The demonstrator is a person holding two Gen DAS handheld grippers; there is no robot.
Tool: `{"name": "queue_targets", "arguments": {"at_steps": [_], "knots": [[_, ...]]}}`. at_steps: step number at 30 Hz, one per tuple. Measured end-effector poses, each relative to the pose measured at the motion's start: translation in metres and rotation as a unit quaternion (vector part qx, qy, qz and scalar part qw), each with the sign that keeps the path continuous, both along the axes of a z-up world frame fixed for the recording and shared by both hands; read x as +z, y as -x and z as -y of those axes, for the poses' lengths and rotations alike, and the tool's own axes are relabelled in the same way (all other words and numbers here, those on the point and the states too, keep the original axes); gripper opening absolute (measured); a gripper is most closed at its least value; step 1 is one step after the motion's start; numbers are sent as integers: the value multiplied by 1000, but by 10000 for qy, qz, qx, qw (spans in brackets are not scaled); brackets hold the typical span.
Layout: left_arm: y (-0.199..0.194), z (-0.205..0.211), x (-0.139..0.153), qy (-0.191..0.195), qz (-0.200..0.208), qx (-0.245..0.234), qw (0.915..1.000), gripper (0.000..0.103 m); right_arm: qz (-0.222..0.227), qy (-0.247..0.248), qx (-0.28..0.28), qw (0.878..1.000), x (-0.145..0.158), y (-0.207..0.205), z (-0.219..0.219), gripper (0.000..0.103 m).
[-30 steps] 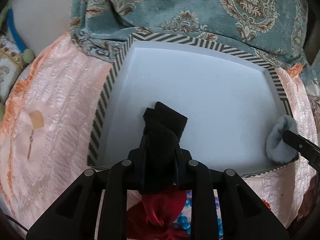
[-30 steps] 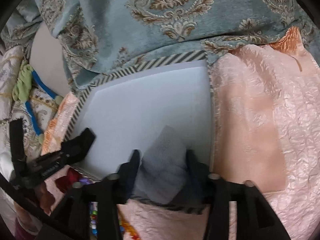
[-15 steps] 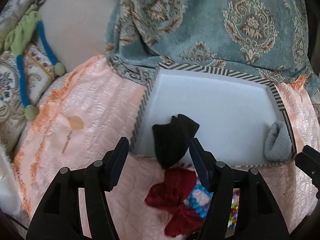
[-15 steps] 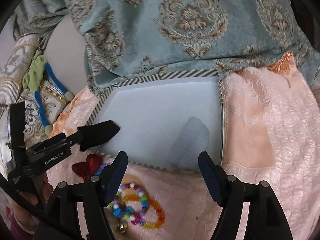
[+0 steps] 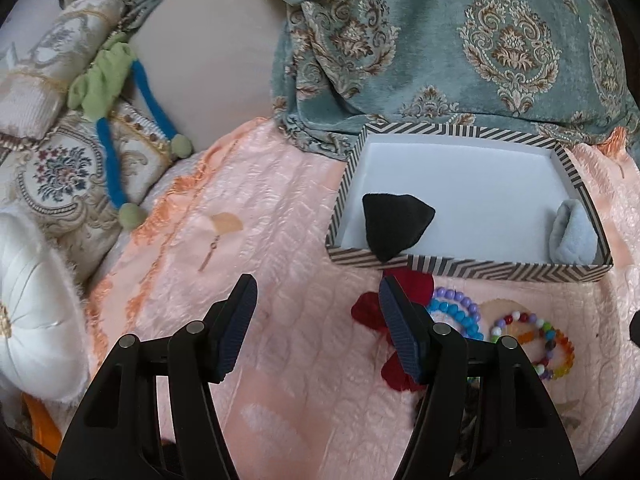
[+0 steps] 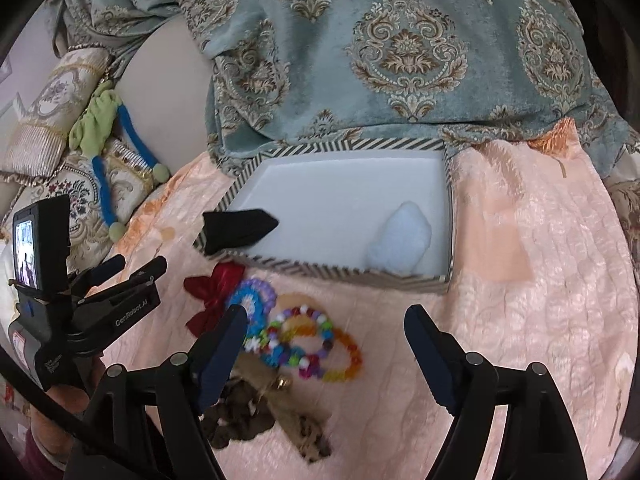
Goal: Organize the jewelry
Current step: 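Withdraw both open tools from the tray back over the jewelry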
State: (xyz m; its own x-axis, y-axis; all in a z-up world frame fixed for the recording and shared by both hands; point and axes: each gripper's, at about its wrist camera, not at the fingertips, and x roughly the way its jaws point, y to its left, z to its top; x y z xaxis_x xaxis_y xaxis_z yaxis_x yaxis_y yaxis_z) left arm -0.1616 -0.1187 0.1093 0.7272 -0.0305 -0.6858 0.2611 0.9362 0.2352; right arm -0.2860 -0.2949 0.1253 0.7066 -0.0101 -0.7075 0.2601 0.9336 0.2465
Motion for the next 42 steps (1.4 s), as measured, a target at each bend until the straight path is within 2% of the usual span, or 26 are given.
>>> {"name": "queue_targets", "arguments": {"at_steps": [4,8,11,17,27,34,42], "knots": [[10,-6,-1,131,-154,-108,9997,64,-72,77,55,9999,1,11,-12,79],[16,-22,3,490,-407,-154,9979,64,-36,163,89,9998,5,24,-22,79],[21,-33,8,773,-584,-230,9950,64,-48,183,145,9997,6,30,-29,79],[33,-46,5,1087,-1037,-492,9874,64,-82,225,263,9994,6,36,-36,79],[52,-51,1,991,-1063,-648,9873,64,-22,169,196,9997,9,43,-34,79],[54,-49,-1,965,-1057,-694,9873,64,-34,203,243,9995,9,42,-37,79],[49,-44,-13,1035,-1252,-809,9834,64,-97,231,240,9994,2,32,-33,79]]}}
